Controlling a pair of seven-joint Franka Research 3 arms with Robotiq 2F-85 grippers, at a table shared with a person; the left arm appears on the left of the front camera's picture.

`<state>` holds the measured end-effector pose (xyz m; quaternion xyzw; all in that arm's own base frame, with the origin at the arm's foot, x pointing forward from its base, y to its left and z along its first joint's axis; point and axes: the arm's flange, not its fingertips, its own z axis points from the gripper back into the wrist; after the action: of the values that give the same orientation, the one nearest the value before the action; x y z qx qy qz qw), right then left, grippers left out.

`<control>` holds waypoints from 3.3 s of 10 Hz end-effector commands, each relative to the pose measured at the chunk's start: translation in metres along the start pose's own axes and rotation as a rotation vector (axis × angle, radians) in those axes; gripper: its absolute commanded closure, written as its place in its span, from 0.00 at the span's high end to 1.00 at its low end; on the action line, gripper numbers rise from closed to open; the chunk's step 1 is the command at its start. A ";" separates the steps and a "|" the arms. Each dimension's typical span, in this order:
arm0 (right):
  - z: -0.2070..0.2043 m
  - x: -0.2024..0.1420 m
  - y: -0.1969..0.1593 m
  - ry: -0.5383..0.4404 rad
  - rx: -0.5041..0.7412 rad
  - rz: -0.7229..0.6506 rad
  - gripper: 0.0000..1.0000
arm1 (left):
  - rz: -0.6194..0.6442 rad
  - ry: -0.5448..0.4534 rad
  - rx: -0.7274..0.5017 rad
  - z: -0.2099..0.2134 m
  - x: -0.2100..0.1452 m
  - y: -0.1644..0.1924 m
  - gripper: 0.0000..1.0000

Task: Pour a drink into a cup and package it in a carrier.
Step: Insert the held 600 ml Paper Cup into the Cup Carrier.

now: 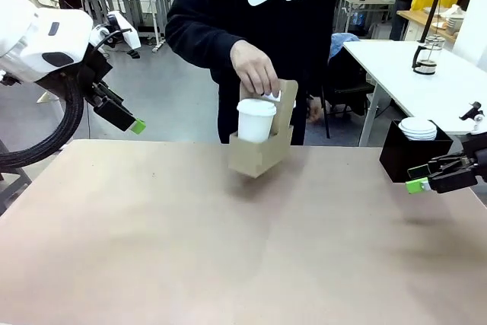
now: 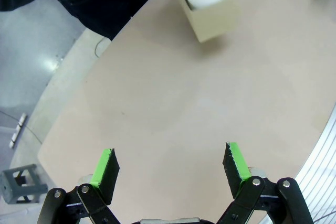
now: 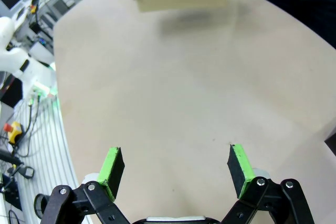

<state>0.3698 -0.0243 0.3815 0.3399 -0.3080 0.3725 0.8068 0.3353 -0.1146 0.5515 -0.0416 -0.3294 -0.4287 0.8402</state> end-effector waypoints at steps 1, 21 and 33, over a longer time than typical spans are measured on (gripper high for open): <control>-0.001 -0.001 -0.002 -0.020 0.002 0.016 1.00 | 0.012 0.006 0.013 0.001 0.001 -0.001 1.00; -0.001 -0.001 -0.002 -0.020 0.002 0.016 1.00 | 0.012 0.006 0.013 0.001 0.001 -0.001 1.00; -0.001 -0.001 -0.002 -0.020 0.002 0.016 1.00 | 0.012 0.006 0.013 0.001 0.001 -0.001 1.00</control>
<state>0.3698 -0.0243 0.3815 0.3399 -0.3080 0.3725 0.8068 0.3353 -0.1146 0.5515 -0.0416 -0.3294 -0.4286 0.8402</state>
